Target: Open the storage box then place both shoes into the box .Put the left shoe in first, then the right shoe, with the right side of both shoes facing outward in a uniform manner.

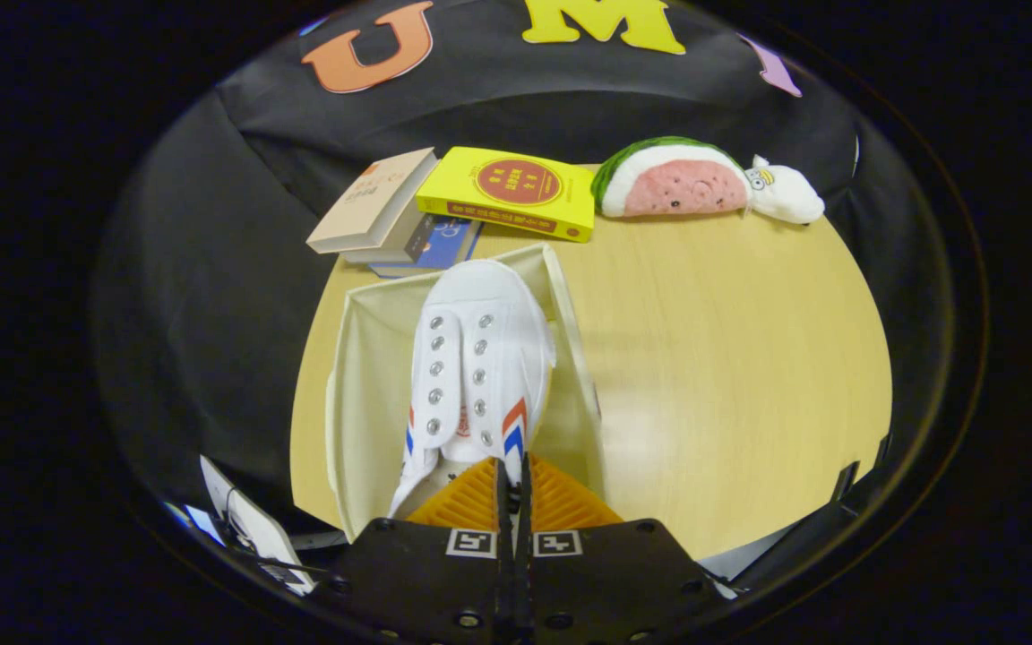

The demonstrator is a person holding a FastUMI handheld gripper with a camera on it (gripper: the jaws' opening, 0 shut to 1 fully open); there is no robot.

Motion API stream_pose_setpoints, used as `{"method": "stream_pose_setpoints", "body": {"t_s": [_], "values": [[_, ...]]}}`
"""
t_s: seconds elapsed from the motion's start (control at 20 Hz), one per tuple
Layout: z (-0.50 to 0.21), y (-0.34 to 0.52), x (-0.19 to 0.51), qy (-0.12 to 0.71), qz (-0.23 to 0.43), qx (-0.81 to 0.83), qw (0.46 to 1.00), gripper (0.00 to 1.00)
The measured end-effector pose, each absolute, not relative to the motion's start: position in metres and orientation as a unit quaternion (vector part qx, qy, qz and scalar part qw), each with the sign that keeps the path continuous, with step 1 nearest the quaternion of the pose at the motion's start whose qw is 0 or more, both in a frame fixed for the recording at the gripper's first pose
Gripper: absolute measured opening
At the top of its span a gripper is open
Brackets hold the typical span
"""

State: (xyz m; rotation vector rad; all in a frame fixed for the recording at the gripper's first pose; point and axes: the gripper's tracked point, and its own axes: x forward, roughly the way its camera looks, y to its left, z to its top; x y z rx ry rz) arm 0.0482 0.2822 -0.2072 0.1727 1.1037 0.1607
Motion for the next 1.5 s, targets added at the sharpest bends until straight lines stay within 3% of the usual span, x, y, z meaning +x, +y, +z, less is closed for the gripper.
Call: {"method": "stream_pose_setpoints", "body": {"t_s": [0.5, 0.6, 0.8, 1.05, 1.15, 1.5], "values": [[-0.230, 0.275, 0.057, 0.519, 0.084, 0.067, 0.848, 0.00], [-0.229, 0.279, 0.054, 0.520, 0.095, 0.075, 0.845, 0.24], [-0.214, 0.280, 0.053, 0.504, 0.106, 0.090, 0.853, 0.49], [-0.172, 0.263, 0.046, 0.449, 0.110, 0.087, 0.882, 0.92], [-0.151, 0.248, 0.040, 0.416, 0.106, 0.084, 0.899, 0.97], [-0.073, 0.156, 0.015, 0.281, 0.035, 0.084, 0.955, 0.97]]}}
